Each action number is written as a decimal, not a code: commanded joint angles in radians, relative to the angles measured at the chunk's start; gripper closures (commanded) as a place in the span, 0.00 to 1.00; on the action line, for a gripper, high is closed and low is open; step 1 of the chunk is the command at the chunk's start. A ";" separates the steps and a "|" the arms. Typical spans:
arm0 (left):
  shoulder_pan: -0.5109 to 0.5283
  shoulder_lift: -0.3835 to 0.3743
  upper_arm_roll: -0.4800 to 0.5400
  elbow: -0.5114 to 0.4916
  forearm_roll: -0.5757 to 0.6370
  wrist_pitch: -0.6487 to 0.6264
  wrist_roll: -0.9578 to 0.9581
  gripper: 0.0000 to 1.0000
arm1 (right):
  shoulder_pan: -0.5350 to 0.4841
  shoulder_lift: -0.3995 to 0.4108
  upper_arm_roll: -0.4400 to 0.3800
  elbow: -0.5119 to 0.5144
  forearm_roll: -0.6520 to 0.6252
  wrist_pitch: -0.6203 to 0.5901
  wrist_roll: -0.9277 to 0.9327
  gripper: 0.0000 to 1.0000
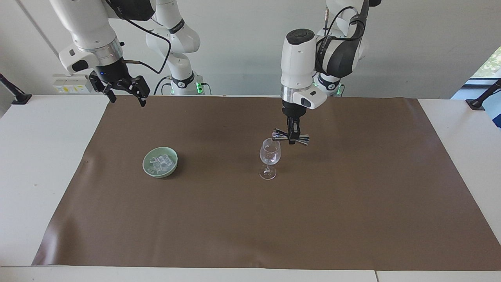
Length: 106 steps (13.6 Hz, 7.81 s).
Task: Pour wine and add ice with both arms
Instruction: 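Hold the jigger tipped over the glass with the left gripper, then carry the jigger back with the left gripper while the right gripper reaches the ice cup, then set down the jigger with the left gripper while the right gripper grasps ice, then lift the ice out of the green cup with the right gripper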
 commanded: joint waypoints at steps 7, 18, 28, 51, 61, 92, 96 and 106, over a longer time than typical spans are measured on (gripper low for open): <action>-0.028 0.032 0.016 0.063 0.071 -0.047 -0.025 1.00 | -0.014 -0.005 0.006 0.001 0.019 -0.004 0.004 0.00; -0.055 0.042 0.016 0.066 0.115 -0.064 -0.025 1.00 | -0.014 -0.005 0.006 0.001 0.019 -0.004 0.004 0.00; -0.064 0.045 0.016 0.069 0.118 -0.064 -0.025 1.00 | -0.014 -0.005 0.006 0.001 0.018 -0.004 0.004 0.00; 0.293 -0.103 0.016 0.007 -0.478 -0.193 0.313 1.00 | -0.012 -0.014 0.006 -0.087 0.019 0.105 -0.076 0.00; 0.661 -0.158 0.019 -0.271 -1.004 -0.228 0.787 1.00 | -0.023 0.056 0.006 -0.442 0.018 0.620 -0.142 0.00; 0.927 0.094 0.016 -0.458 -1.671 -0.136 1.547 1.00 | 0.000 0.133 0.009 -0.606 0.018 0.785 -0.209 0.16; 0.917 0.111 0.016 -0.501 -1.687 -0.123 1.637 1.00 | -0.003 0.133 0.009 -0.606 0.018 0.785 -0.203 0.49; 0.925 0.092 0.018 -0.606 -1.692 -0.124 1.765 0.81 | -0.005 0.124 0.009 -0.566 0.032 0.747 -0.202 1.00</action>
